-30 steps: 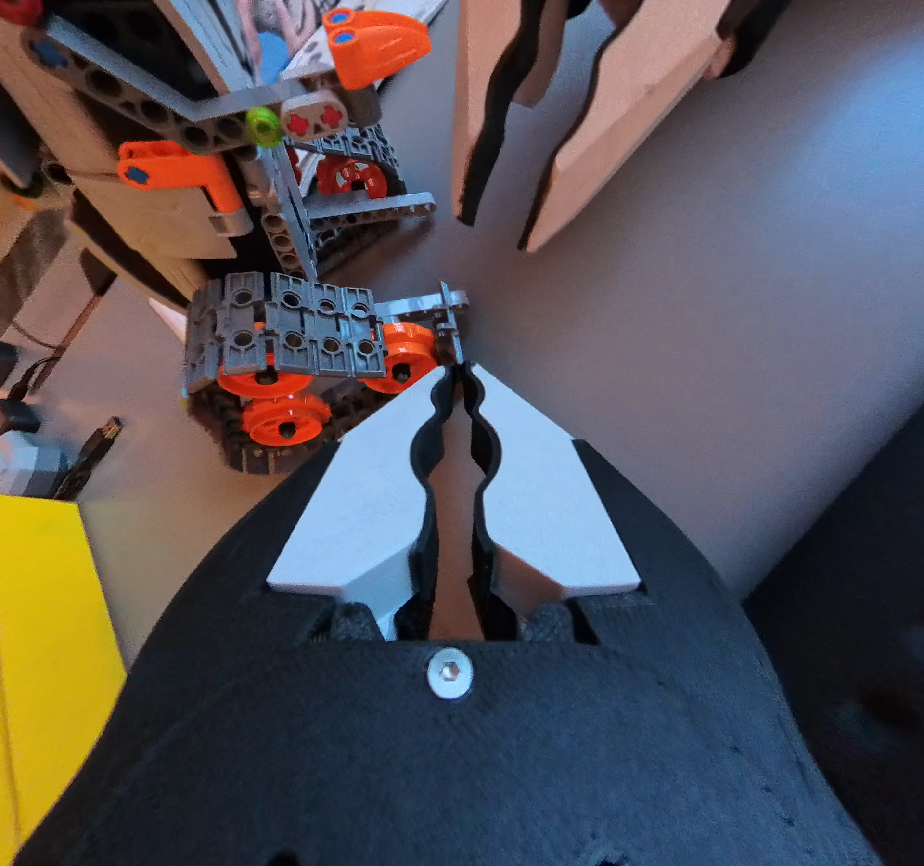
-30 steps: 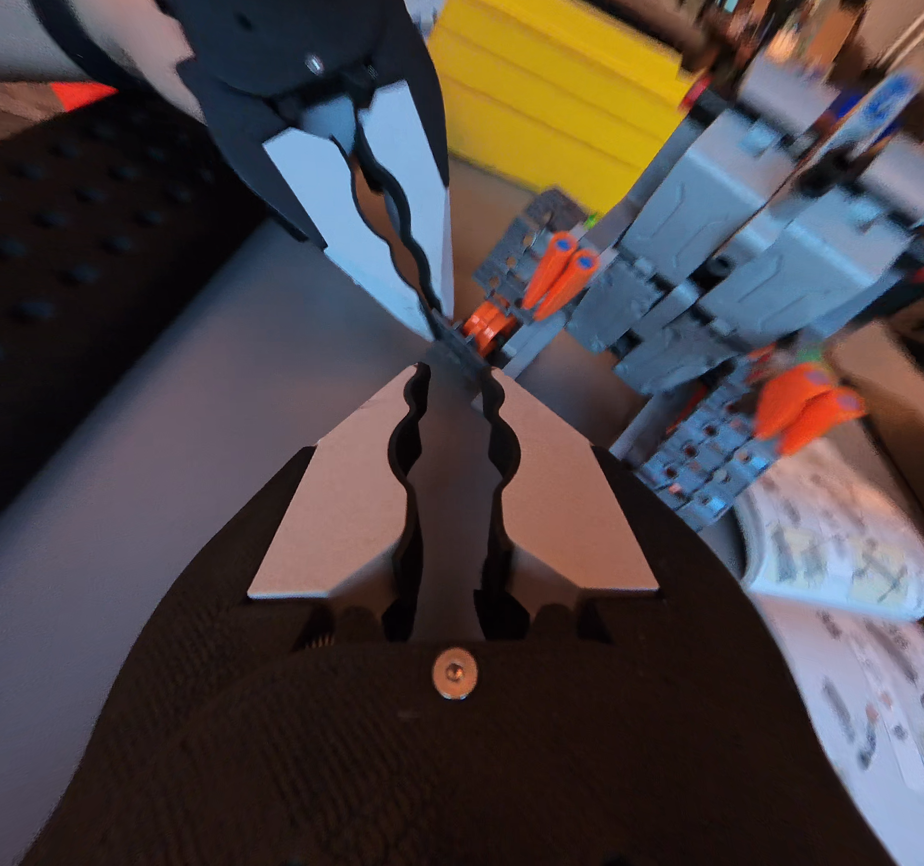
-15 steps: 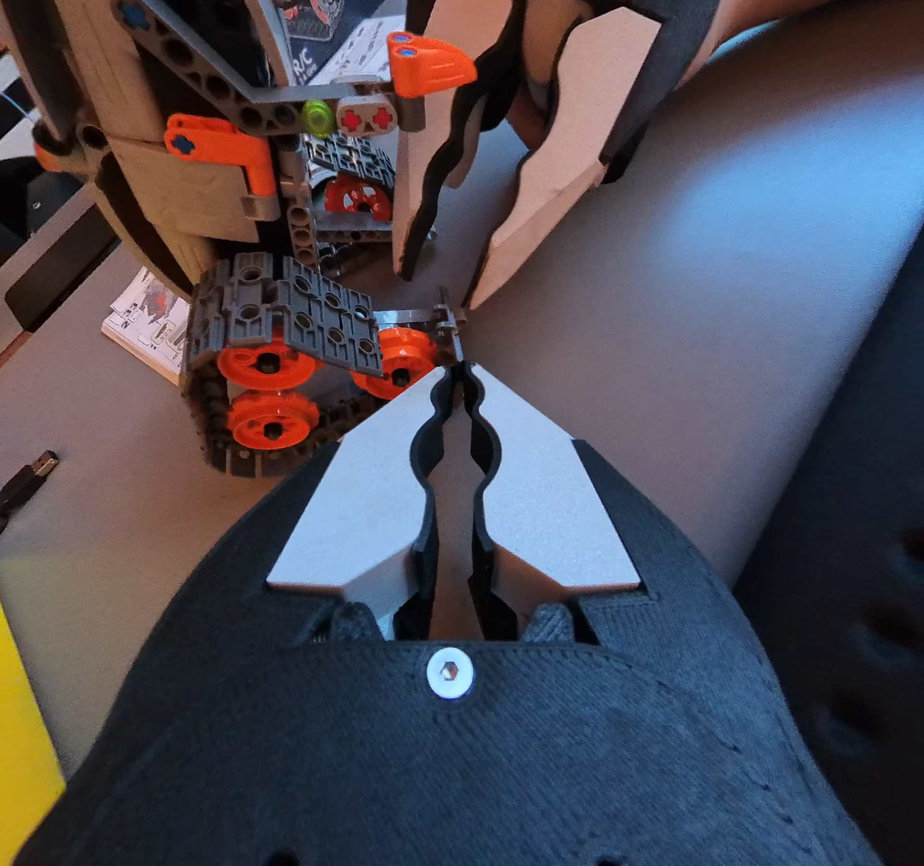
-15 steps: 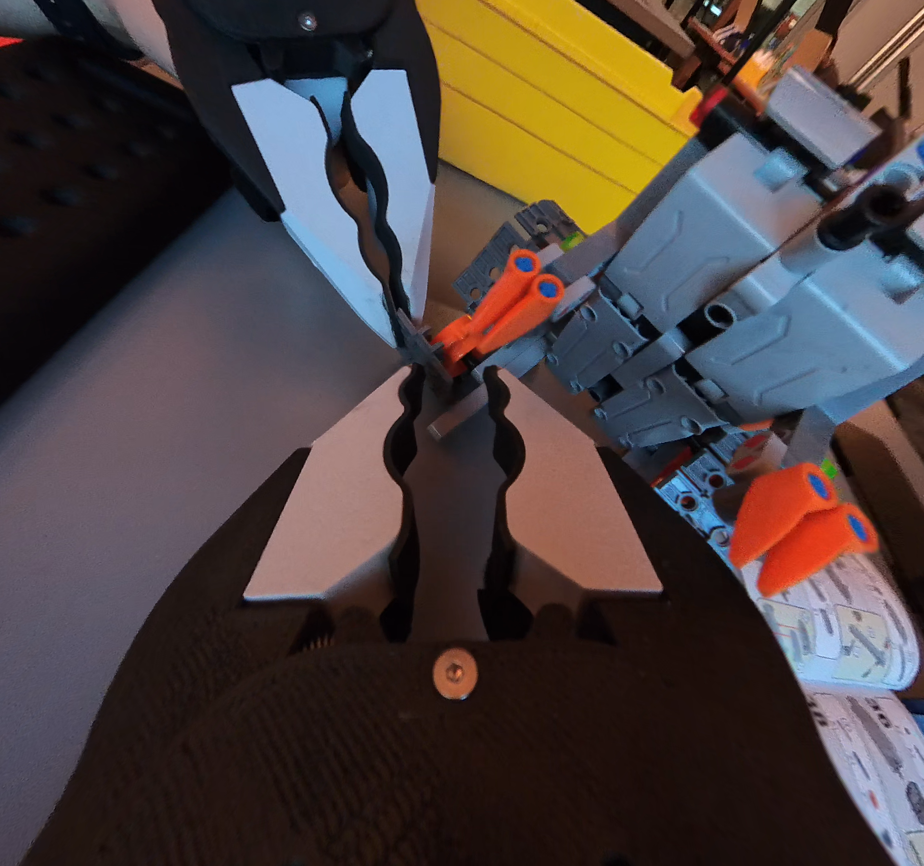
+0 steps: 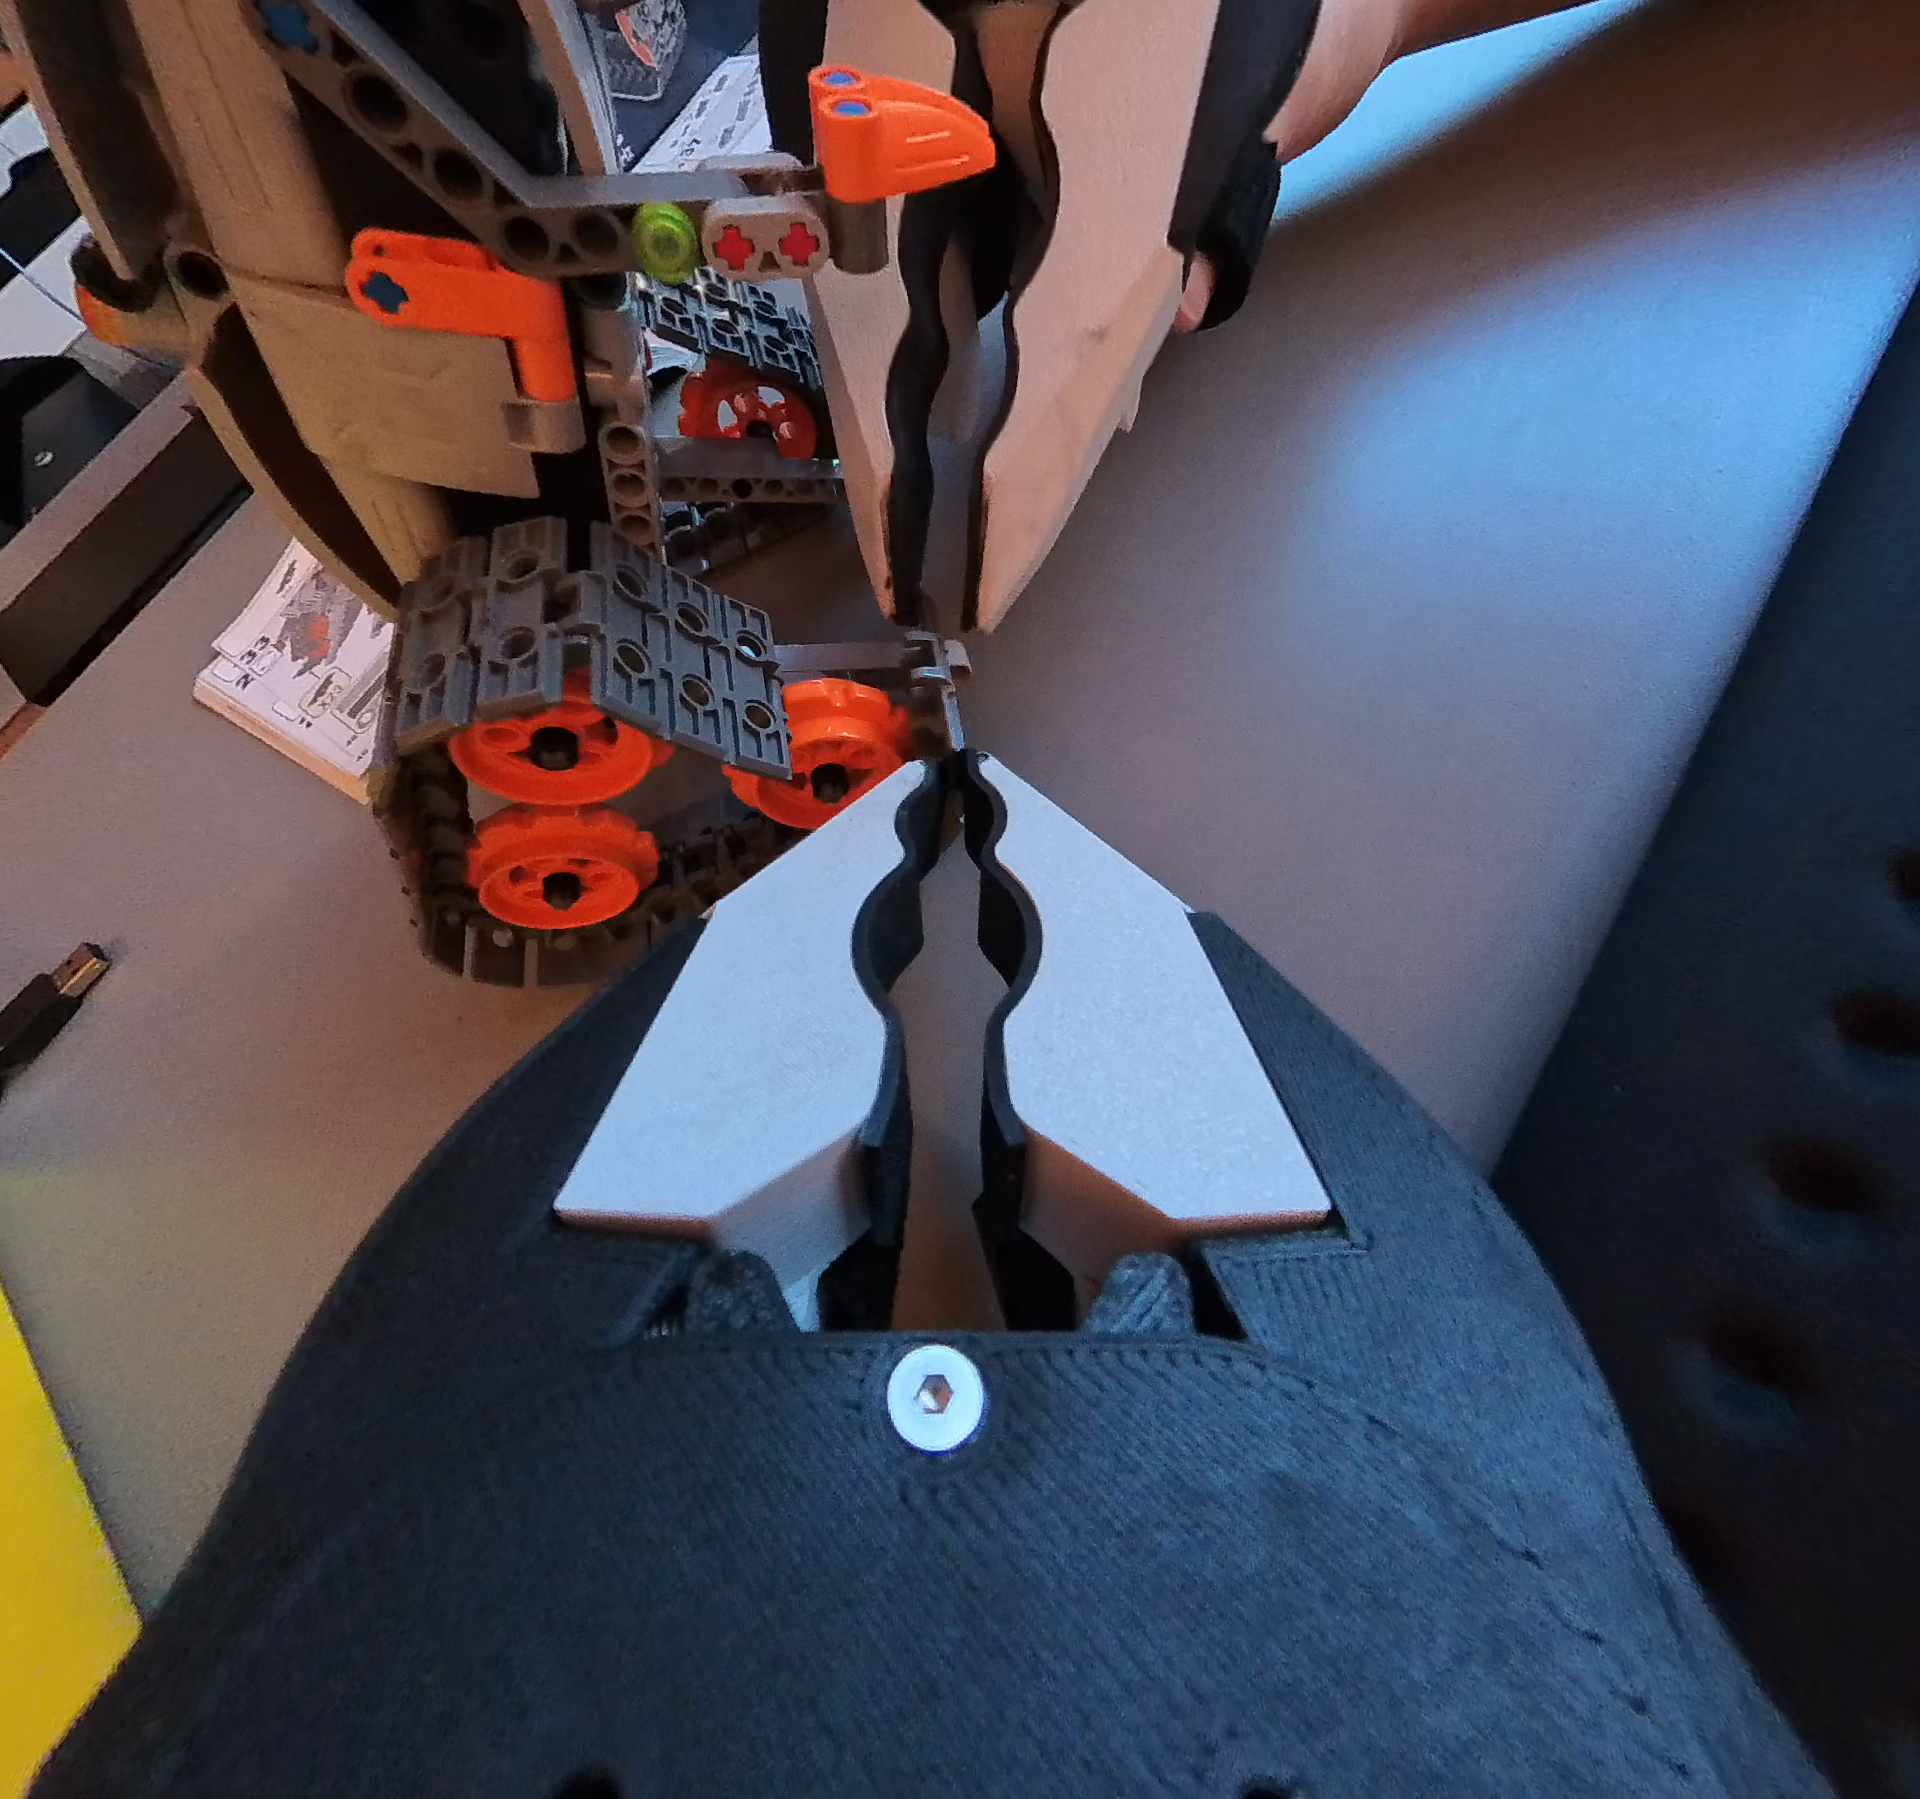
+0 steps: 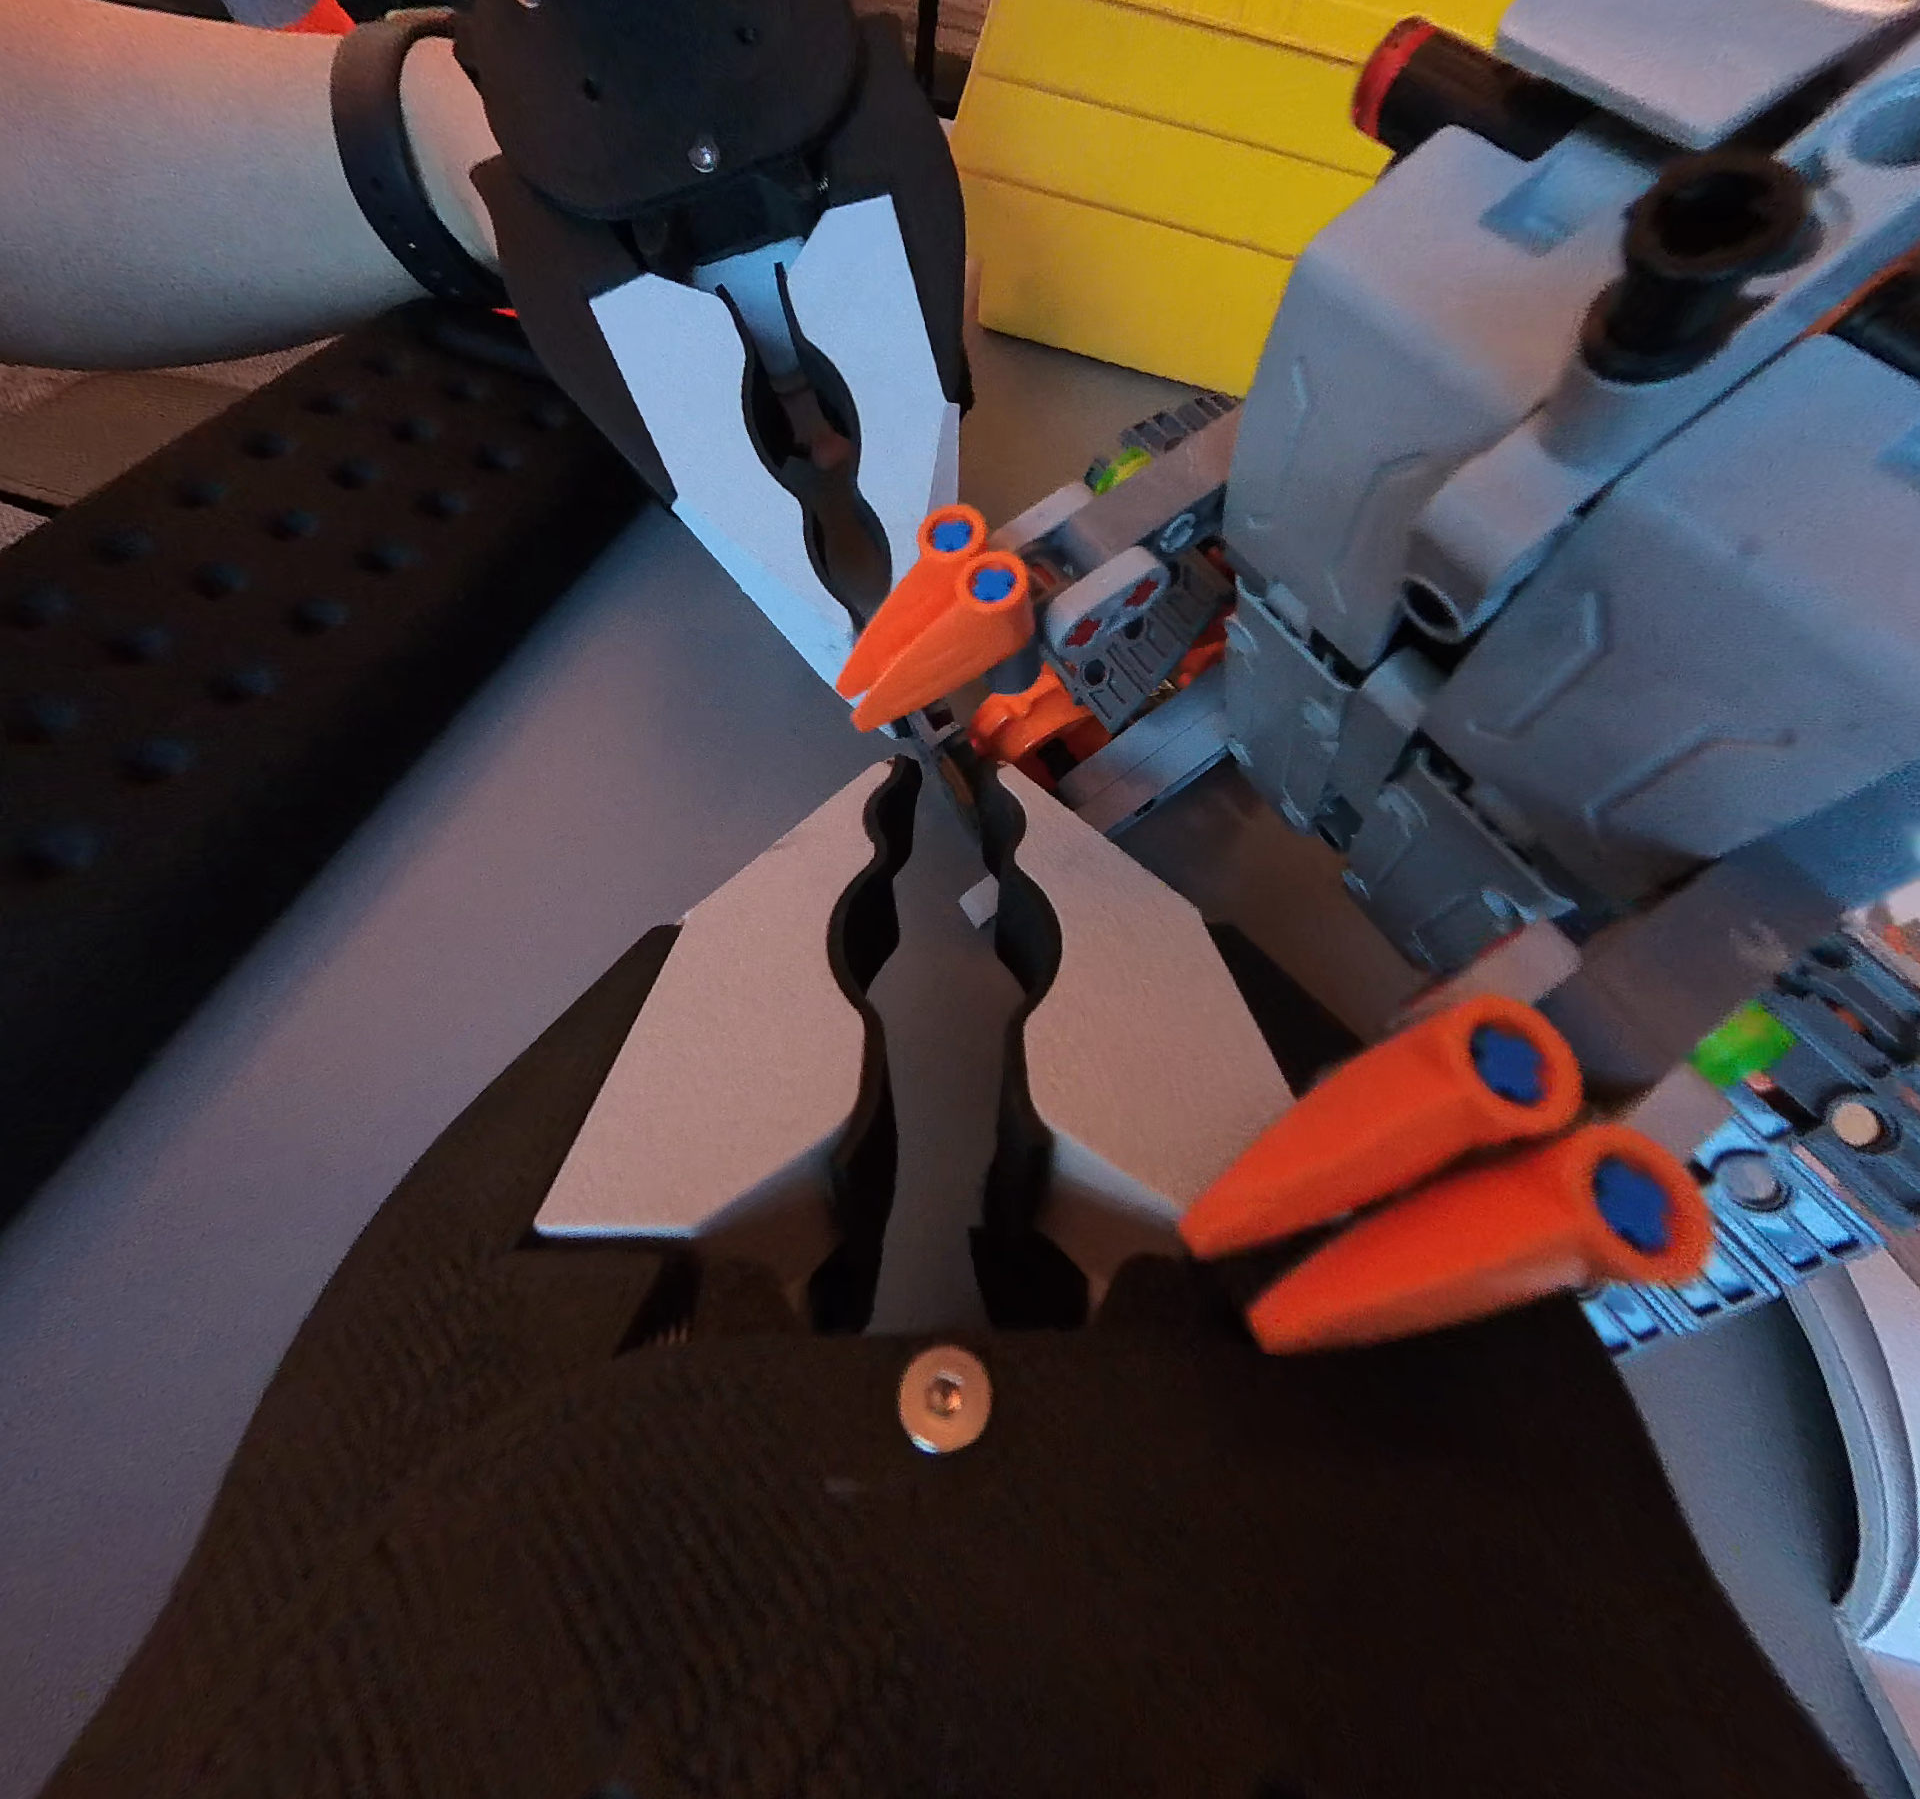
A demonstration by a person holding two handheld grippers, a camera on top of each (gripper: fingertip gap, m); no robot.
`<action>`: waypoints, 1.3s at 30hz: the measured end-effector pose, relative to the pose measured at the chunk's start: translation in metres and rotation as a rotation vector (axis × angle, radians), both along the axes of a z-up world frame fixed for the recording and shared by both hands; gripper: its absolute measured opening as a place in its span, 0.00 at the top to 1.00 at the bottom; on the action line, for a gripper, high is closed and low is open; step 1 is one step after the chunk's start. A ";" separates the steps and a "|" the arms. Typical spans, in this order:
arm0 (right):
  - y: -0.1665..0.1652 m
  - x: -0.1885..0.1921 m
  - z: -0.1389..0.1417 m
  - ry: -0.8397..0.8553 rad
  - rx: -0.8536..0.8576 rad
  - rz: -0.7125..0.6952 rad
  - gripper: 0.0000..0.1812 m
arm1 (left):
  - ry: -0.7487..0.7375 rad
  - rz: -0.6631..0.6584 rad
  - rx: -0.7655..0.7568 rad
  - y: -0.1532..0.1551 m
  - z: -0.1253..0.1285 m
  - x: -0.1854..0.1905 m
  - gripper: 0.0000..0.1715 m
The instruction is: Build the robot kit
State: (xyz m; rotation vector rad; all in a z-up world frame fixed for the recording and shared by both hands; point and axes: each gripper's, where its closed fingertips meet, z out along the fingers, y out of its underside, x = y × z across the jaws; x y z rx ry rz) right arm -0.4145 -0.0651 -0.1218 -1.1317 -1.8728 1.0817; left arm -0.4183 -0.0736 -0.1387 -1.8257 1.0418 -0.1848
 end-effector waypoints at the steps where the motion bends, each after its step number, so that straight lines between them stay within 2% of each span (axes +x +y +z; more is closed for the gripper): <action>1: 0.000 -0.001 -0.001 -0.005 0.013 -0.005 0.94 | 0.000 -0.001 0.000 0.000 0.000 0.000 1.00; 12: 0.001 -0.006 -0.005 0.038 0.181 -0.053 0.96 | 0.022 0.018 0.028 -0.001 0.000 -0.003 0.99; 14: 0.000 -0.006 -0.005 0.044 0.200 -0.057 0.96 | 0.015 0.044 0.023 -0.001 0.001 -0.007 0.94; 16: 0.001 -0.006 -0.005 0.047 0.208 -0.060 0.96 | 0.020 0.100 -0.010 -0.002 -0.003 -0.018 0.82; 17: 0.000 -0.006 -0.005 0.048 0.210 -0.061 0.96 | 0.013 0.136 -0.026 -0.002 -0.004 -0.025 0.79; 19: 0.001 -0.006 -0.005 0.051 0.217 -0.062 0.96 | -0.061 0.169 -0.050 -0.006 0.002 -0.031 0.79; 22: 0.000 -0.006 -0.005 0.052 0.225 -0.064 0.96 | -0.284 0.209 -0.096 -0.005 0.023 -0.034 0.82; 26: 0.001 -0.006 -0.005 0.052 0.227 -0.069 0.96 | -0.549 0.258 -0.312 0.006 0.032 -0.032 0.79; 29: 0.001 -0.006 -0.005 0.053 0.229 -0.069 0.96 | -0.752 0.218 -0.396 0.013 0.047 -0.026 0.86; 31: 0.001 -0.007 -0.005 0.052 0.222 -0.076 0.96 | -0.882 0.190 -0.431 0.015 0.056 -0.025 0.86; 37: 0.003 -0.009 -0.004 0.056 0.225 -0.095 0.96 | -0.860 0.274 -0.473 0.022 0.042 -0.028 0.88; 39: 0.003 -0.009 -0.004 0.056 0.225 -0.100 0.96 | -0.832 0.289 -0.476 0.023 0.038 -0.025 0.92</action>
